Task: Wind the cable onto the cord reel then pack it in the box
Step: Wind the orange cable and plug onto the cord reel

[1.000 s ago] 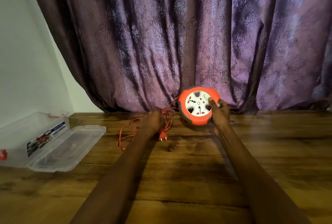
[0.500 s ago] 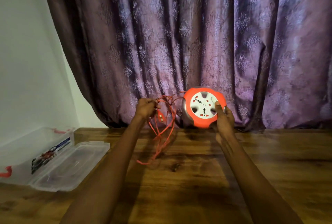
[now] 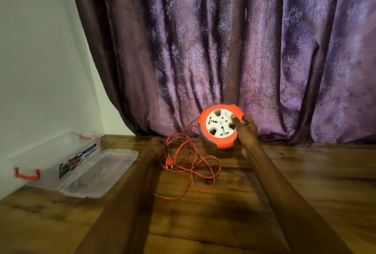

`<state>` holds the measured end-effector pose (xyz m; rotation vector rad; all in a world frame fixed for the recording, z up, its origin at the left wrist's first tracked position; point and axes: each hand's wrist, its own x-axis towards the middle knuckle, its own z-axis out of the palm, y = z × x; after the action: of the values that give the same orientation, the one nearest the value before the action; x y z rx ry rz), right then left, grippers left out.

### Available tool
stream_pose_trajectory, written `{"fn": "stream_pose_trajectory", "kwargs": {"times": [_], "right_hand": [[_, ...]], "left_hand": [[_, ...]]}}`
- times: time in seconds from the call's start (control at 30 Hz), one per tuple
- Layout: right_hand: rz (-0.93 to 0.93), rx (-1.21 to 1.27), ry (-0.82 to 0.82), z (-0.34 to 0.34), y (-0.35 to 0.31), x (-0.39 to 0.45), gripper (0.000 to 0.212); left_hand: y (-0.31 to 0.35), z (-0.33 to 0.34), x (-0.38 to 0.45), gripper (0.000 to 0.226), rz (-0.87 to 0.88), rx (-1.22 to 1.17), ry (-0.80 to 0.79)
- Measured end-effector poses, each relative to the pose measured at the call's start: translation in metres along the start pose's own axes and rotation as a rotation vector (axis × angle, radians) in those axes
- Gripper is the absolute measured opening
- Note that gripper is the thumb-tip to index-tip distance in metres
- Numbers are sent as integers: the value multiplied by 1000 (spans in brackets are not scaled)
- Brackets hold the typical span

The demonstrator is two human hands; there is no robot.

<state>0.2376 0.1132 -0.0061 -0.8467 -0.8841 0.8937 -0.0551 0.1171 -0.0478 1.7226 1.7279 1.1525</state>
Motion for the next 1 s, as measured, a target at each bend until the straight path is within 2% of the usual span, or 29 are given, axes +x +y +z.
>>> {"fn": "stream_pose_trajectory", "kwargs": {"times": [0.03, 0.1, 0.17, 0.23, 0.3, 0.4, 0.47, 0.53, 0.57, 0.6, 0.67, 0.73, 0.77, 0.9, 1.0], "right_hand": [[-2, 5, -2, 2, 1, -1, 12], [-7, 9, 15, 4, 2, -1, 13], [-13, 10, 23, 3, 2, -1, 14], [-15, 23, 24, 2, 2, 1, 27], [-24, 23, 35, 0, 0, 2, 34], [-34, 28, 43, -6, -1, 5, 40], [-43, 18, 50, -11, -1, 9, 42], [-45, 11, 62, -13, -1, 12, 44], [-45, 8, 64, -14, -1, 14, 44], [-43, 4, 63, -15, -1, 14, 45], [-39, -12, 69, -15, 1, 15, 45], [-23, -23, 72, -15, 2, 14, 45], [-15, -20, 69, -15, 3, 13, 45], [11, -26, 67, -21, 6, 8, 44], [3, -28, 65, -24, 4, 8, 40]], "left_hand": [[-1, -1, -1, 16, 10, 63, -11], [-2, -4, -1, 15, 26, 175, -52], [0, -5, -1, 16, 93, 233, -18], [6, -4, -2, 17, 170, 226, 103], [20, -1, -8, 24, 162, 172, 120], [39, 8, -20, 41, -71, -63, -148], [44, 14, -33, 48, -176, -104, -330], [43, 22, -44, 39, -151, -139, -436], [41, 28, -49, 31, -65, -144, -462], [39, 33, -54, 25, 68, -92, -466], [30, 46, -63, 34, 281, 255, -404], [24, 60, -75, 51, 336, 679, -260], [23, 66, -80, 54, 345, 787, -208], [27, 86, -85, 42, 485, 919, -70], [38, 96, -87, 39, 478, 893, -62]]}}
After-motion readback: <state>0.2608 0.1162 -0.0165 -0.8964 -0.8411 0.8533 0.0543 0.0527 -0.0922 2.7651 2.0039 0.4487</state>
